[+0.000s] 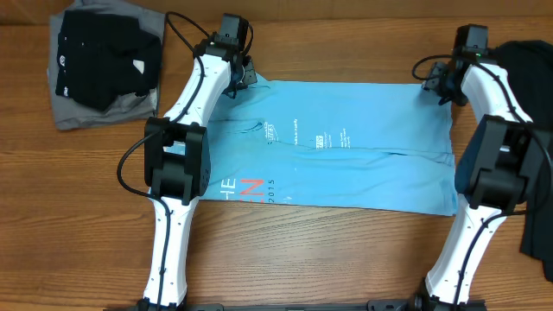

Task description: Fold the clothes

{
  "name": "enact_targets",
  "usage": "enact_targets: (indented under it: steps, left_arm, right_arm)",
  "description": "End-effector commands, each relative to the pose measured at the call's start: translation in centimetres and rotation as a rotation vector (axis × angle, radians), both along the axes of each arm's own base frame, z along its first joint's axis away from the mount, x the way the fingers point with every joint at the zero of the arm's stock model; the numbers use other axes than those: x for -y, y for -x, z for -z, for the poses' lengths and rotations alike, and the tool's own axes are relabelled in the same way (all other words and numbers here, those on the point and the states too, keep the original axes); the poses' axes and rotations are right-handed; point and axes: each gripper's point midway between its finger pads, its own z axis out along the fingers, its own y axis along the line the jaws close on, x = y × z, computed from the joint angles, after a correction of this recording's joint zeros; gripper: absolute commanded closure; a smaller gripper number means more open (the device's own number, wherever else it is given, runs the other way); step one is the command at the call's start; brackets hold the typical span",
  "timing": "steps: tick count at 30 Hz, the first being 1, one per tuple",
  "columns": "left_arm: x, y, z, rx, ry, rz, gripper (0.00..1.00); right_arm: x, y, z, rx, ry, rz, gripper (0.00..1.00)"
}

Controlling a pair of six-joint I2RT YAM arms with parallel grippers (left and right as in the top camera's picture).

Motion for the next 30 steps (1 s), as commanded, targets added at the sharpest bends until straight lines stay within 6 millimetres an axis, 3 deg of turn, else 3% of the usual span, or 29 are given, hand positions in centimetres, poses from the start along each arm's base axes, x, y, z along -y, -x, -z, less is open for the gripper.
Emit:
enact_targets:
  steps: [1, 5, 13, 21, 24, 30]
  left_arm:
    - [-0.5, -0.1, 0.0, -0.002, -0.014, -0.007, 0.96]
    - [-0.5, -0.2, -0.1, -0.001, -0.014, -0.007, 0.96]
    - [-0.5, -0.1, 0.0, -0.002, -0.014, -0.007, 0.96]
    - [-0.5, -0.2, 0.0, -0.001, -0.014, -0.008, 0.96]
    - [-0.5, -0.2, 0.0, -0.001, -0.014, -0.007, 0.96]
    - [-0.5, -0.2, 0.0, 0.000, -0.014, -0.008, 0.92]
  right_arm:
    - [0.2, -0.7, 0.5, -0.002, 0.040, -0.001, 0.41]
    - [0.3, -0.7, 0.8, -0.003, 0.040, 0.001, 0.43]
    - [1.5, -1.0, 0.6, 0.020, 0.045, 0.020, 0.34]
    - [1.5, -1.2, 0.7, 0.027, 0.046, 0.020, 0.34]
    - [1.4, -0.9, 1.5, 0.007, 0.042, 0.020, 0.40]
    - [1.2, 0.2, 3.5, -0.056, 0.029, 0.020, 0.69]
